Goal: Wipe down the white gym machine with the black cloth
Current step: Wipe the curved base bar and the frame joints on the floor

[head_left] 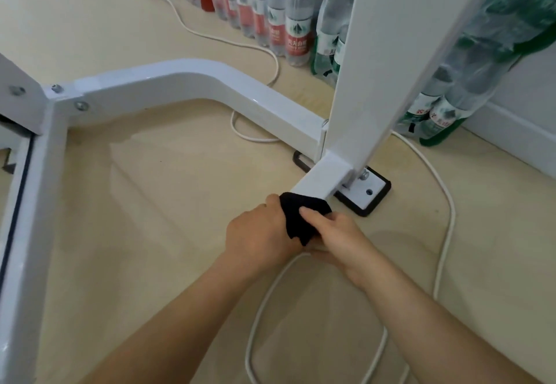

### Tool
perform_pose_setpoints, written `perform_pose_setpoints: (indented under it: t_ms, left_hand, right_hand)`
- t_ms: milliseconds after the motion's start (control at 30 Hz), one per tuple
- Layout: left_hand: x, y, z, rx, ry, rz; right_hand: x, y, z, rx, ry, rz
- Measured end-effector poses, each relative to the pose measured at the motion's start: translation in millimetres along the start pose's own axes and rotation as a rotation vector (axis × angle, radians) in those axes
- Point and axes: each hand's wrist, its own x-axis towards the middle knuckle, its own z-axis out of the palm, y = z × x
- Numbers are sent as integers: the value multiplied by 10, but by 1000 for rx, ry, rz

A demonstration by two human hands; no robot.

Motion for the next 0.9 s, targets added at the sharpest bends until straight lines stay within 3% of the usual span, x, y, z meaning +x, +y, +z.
perform_pose_setpoints:
  t_ms: [200, 267, 333, 433, 567, 767, 900]
  left_hand:
    - [598, 374, -14, -215, -55, 105]
    - [790, 554, -6, -234, 0, 118]
    - [863, 650, -11, -232, 22, 112]
    - [750, 553, -25, -152, 20, 110]
    - [320, 178, 27, -138, 1, 65]
    - [-652, -601, 188, -147, -16, -104]
    - [-1442, -1167, 319, -141, -9, -276]
  right_hand:
    - [221, -199, -3, 233, 330, -120]
    - [355, -351, -116, 363, 368, -76]
    - [449, -438, -167, 346, 389, -38]
    - [399, -434, -143, -84, 350, -43]
    - [49, -342, 21, -759, 231, -190]
    - [-631, 138, 796, -1111, 50, -242]
    - [-1038, 310, 1270, -1334, -113, -443]
